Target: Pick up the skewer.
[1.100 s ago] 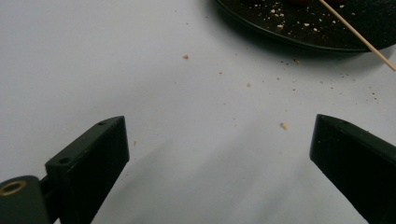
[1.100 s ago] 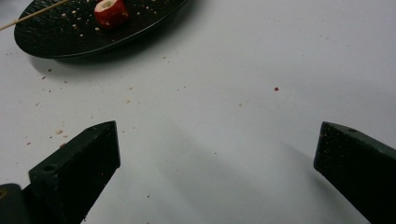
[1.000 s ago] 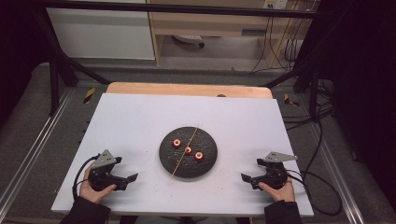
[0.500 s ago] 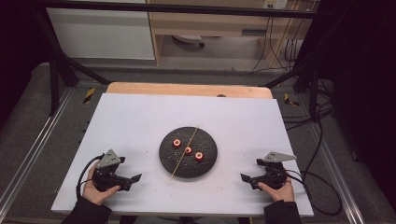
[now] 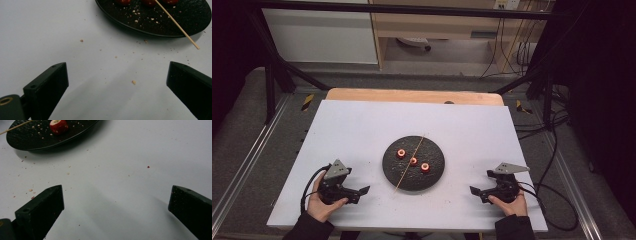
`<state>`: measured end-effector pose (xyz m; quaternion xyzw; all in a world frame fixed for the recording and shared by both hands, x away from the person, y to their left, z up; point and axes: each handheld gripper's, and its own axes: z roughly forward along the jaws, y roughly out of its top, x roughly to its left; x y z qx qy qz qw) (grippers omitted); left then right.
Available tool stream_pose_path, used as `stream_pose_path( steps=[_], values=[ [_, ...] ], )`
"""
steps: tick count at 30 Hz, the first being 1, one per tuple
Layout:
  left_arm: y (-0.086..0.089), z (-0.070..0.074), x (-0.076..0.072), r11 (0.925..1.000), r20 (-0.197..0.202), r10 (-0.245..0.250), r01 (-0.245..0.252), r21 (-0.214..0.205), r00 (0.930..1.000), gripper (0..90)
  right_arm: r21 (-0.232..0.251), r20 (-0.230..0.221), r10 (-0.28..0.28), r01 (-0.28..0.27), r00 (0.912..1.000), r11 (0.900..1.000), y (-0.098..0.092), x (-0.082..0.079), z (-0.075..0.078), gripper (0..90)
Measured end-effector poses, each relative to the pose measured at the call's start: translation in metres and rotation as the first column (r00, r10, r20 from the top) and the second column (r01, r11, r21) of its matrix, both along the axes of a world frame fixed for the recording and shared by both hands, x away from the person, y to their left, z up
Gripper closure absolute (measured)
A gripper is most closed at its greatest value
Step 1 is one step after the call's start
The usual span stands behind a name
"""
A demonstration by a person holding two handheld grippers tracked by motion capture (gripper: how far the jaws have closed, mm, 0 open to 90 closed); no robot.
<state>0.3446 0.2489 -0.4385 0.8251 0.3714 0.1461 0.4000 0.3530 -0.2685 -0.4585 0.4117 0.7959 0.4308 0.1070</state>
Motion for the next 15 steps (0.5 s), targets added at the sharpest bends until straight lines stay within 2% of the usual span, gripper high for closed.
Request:
stream_pose_path(
  steps=[15],
  values=[
    [-0.031,0.019,0.002,0.9998,0.006,-0.009,0.008,0.019,0.9999,5.0,-0.006,0.002,0.0,0.0,1.0,1.0,0.0,0.001,0.0,0.9]
  ],
)
